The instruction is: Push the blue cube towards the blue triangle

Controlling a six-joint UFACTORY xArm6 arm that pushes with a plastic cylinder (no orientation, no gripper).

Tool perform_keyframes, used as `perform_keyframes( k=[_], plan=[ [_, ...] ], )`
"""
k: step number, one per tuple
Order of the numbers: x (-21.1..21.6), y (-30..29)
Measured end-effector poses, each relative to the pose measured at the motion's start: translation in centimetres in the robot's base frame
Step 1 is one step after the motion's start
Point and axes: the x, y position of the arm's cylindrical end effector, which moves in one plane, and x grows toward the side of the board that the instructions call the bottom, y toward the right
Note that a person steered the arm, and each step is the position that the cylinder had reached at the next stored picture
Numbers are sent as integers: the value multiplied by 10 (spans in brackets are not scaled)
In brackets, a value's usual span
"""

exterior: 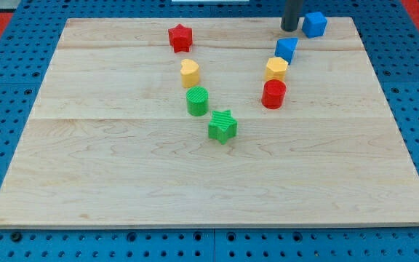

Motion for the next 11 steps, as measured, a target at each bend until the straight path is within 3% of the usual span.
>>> perform_keyframes(
  k=[1, 2, 4, 5, 7, 11],
  plan=[
    [34, 7],
    [36, 70],
    [-41, 113],
    [-45, 107],
    [-42, 16],
    [-40, 16]
  ],
)
